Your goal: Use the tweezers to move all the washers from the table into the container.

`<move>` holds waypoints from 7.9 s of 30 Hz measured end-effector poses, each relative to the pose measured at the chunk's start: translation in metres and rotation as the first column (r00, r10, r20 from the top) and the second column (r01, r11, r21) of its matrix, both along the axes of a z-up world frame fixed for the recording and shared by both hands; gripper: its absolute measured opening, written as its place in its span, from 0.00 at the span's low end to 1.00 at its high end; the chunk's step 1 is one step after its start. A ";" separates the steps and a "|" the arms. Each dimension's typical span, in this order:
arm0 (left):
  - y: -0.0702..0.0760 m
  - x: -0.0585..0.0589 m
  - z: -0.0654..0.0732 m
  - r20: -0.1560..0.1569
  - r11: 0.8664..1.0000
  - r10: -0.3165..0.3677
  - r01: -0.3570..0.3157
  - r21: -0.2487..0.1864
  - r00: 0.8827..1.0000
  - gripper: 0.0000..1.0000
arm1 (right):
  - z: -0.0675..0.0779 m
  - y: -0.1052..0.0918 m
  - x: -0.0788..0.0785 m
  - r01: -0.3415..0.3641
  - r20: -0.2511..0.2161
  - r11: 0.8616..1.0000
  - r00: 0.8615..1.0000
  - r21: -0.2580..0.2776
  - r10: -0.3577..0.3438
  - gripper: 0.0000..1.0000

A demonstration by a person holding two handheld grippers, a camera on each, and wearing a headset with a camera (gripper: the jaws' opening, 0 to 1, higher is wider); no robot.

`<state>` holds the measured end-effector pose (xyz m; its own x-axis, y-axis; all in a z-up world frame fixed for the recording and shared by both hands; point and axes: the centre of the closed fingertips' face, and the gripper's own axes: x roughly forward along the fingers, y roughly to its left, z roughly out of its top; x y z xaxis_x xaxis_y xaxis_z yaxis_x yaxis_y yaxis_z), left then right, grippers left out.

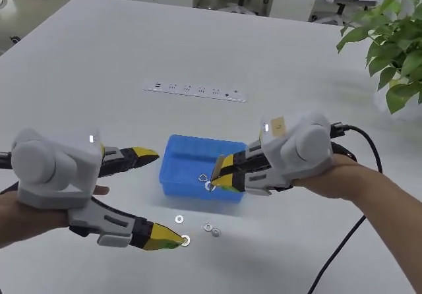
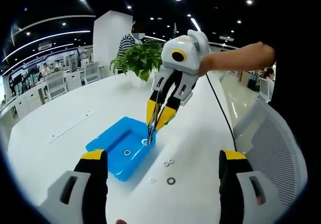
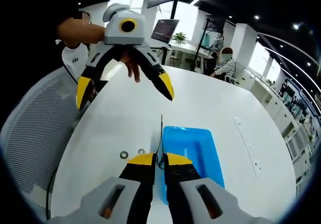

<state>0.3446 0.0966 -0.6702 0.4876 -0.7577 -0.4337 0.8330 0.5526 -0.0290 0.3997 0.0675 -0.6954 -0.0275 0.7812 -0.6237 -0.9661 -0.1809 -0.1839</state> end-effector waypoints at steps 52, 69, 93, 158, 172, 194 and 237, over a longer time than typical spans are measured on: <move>0.006 0.044 -0.003 0.018 1.000 0.013 -0.013 -0.020 1.000 0.82 | -0.050 0.001 0.043 0.036 -0.056 0.998 0.998 -0.050 -0.039 0.08; -0.012 0.062 -0.006 0.033 0.998 -0.068 0.068 0.005 0.997 0.52 | -0.057 0.001 0.044 0.037 -0.067 0.998 0.997 -0.054 -0.041 0.08; -0.039 0.088 -0.018 0.054 0.979 -0.183 0.177 0.105 0.982 0.20 | -0.059 0.001 0.044 0.036 -0.071 0.998 0.997 -0.057 -0.040 0.08; -0.049 0.089 0.007 0.105 0.970 -0.214 0.199 0.137 0.971 0.06 | -0.026 -0.025 0.035 0.146 -0.064 0.989 0.987 -0.014 -0.147 0.32; -0.048 0.075 0.021 0.096 0.973 -0.207 0.195 0.121 0.974 0.06 | -0.018 -0.051 0.027 0.240 -0.091 0.971 0.967 0.007 -0.238 0.51; -0.036 0.049 0.032 0.092 0.976 -0.193 0.181 0.122 0.977 0.06 | -0.009 -0.078 -0.002 0.317 -0.118 0.948 0.943 0.022 -0.312 0.74; -0.033 -0.006 -0.012 0.009 0.971 -0.198 0.195 0.138 0.980 0.06 | -0.024 -0.077 -0.039 0.305 -0.148 0.952 0.942 0.002 -0.302 0.93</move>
